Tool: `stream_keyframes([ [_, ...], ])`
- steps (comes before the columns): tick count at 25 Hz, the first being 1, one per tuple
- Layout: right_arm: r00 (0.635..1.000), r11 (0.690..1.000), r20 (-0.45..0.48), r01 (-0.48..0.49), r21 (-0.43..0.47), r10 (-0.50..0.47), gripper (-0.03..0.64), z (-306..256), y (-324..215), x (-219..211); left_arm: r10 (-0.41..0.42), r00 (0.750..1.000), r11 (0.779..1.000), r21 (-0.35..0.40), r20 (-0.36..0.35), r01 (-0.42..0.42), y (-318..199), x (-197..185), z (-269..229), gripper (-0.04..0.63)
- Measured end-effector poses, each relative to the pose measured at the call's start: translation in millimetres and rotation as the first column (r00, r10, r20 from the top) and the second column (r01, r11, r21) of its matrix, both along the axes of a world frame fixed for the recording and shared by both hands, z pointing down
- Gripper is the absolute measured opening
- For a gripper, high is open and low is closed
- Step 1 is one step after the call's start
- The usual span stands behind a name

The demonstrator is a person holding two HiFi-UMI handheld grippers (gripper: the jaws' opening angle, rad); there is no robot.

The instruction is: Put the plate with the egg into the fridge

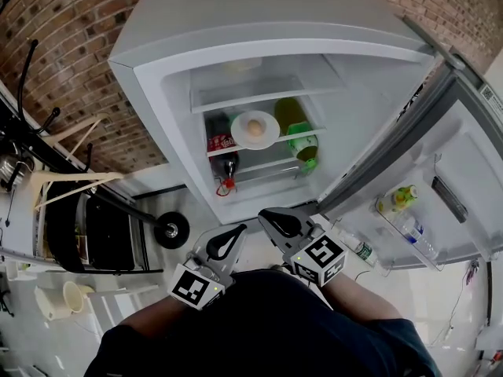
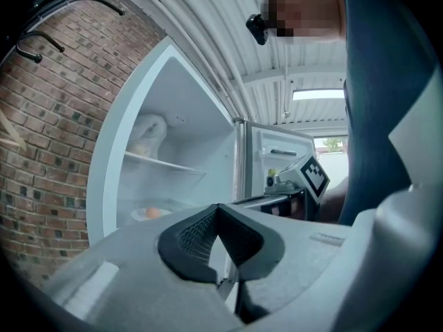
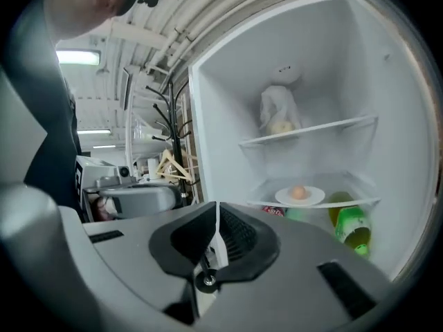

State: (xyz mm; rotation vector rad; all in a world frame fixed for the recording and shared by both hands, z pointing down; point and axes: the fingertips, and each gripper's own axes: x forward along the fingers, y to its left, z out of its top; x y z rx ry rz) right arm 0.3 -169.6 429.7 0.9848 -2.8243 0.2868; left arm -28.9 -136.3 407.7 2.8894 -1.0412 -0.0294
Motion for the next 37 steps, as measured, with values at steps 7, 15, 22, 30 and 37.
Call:
stream_keyframes([
  [7,0.996,1.000,0.085,0.011,0.009,-0.012,0.011,3,20,-5,0.014,1.000,1.000,0.006,-0.002,-0.014,3,4,0,-0.003],
  [15,0.998,0.998,0.063,0.010,0.068,-0.014,0.009,-3,27,-6,0.033,0.999,0.999,0.009,0.000,-0.033,4,11,-2,-0.003],
  [22,0.997,0.998,0.074,-0.005,0.066,0.000,0.009,-2,27,-1,0.042,0.999,0.999,0.009,0.000,-0.042,4,15,-3,-0.003],
  [30,0.998,0.998,0.065,-0.004,0.070,0.000,0.009,-2,30,1,0.043,0.999,0.999,0.009,-0.002,-0.043,5,17,-4,-0.003],
  [37,0.999,0.998,0.046,-0.008,0.064,0.005,0.009,1,32,1,0.048,0.999,0.999,0.014,-0.003,-0.048,7,19,-5,-0.003],
])
